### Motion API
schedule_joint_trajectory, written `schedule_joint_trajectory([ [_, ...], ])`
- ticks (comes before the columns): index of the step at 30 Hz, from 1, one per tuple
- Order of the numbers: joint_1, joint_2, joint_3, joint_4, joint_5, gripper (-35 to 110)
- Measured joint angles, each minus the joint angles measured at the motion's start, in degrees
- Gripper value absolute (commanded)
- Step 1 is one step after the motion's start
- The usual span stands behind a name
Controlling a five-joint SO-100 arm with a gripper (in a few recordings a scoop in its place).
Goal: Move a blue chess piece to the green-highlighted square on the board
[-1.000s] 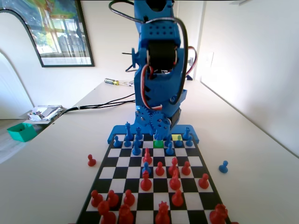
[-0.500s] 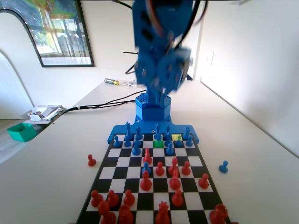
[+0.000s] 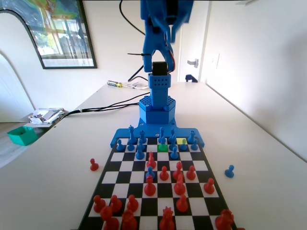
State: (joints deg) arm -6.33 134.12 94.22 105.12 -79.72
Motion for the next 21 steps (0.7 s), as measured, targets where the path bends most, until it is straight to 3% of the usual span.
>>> schedule_joint_trajectory([
  [11,3.6,22.3,13.0,-0.1,-18.1,1],
  [21,4.6,34.5,26.4,-8.2,-23.3,1],
])
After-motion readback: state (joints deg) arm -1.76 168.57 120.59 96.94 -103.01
